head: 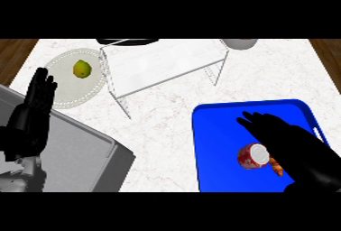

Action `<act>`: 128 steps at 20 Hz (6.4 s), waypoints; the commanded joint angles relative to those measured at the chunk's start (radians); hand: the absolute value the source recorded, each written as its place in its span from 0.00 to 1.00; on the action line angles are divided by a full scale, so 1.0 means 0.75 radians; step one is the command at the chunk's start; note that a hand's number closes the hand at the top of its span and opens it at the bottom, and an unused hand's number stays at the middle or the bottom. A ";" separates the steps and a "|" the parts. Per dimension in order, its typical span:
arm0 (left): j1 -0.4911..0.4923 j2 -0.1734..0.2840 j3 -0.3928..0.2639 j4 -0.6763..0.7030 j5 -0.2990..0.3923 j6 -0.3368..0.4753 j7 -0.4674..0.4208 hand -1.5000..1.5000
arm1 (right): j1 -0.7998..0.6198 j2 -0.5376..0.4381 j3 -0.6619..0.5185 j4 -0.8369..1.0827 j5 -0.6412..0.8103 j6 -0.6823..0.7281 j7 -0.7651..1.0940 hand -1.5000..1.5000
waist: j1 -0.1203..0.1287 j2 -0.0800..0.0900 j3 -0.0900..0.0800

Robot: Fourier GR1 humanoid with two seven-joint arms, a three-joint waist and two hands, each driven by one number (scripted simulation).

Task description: Pick the can from the tray and place it in the tiered shelf

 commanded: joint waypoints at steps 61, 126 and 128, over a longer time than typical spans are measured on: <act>0.022 -0.132 0.062 0.046 -0.061 -0.109 0.015 0.50 | -0.079 1.129 0.305 0.664 0.683 -0.200 0.082 1.00 | 0.004 0.006 -0.008; -0.008 -0.213 -0.001 0.046 -0.157 -0.119 -0.008 0.50 | -1.216 1.132 -0.631 2.070 0.067 -1.221 -0.679 0.00 | 0.049 0.023 -0.008; 0.003 -0.248 -0.037 0.046 -0.186 -0.089 0.013 0.50 | -1.203 1.132 -0.633 2.016 0.001 -1.245 -0.734 0.00 | 0.050 0.021 -0.008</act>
